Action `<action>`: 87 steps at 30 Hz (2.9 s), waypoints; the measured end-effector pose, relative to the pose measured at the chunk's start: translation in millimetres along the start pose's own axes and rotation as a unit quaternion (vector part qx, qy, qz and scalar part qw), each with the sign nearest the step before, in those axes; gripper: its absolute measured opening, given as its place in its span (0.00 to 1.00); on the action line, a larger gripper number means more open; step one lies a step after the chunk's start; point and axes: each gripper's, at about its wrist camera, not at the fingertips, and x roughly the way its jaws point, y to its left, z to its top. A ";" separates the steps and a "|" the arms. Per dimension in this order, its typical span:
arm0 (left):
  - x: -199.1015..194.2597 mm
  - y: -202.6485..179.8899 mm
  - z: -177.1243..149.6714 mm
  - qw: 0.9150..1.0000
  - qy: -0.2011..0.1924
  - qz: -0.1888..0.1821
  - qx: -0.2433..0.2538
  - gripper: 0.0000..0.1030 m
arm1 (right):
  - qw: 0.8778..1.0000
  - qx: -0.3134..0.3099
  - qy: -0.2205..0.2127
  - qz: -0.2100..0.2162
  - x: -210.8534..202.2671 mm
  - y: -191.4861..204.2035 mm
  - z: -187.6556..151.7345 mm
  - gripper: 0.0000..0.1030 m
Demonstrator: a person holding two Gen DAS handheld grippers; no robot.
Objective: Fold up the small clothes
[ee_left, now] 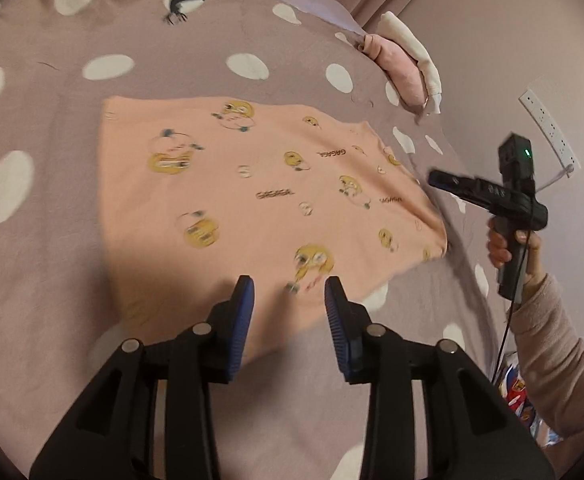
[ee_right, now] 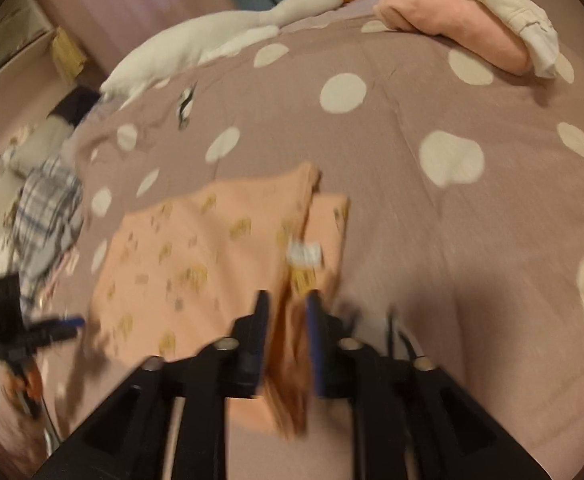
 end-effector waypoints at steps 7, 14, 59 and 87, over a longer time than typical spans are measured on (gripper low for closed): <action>35.2 -3.8 -4.5 0.998 0.053 0.014 0.020 0.35 | 0.999 0.023 -0.001 -0.033 49.9 1.1 36.7 0.41; 30.6 9.7 -9.5 0.999 0.054 -0.011 -0.001 0.35 | 0.998 -0.019 0.015 -0.050 66.1 7.2 45.7 0.05; 3.7 3.9 -36.4 0.989 -0.008 0.144 0.025 0.37 | 0.987 -0.104 0.018 -0.119 4.4 40.2 -69.8 0.05; -47.4 20.5 -65.3 0.988 -0.059 0.116 -0.088 0.77 | 0.996 -0.062 -0.018 -0.063 -32.7 53.9 -91.3 0.30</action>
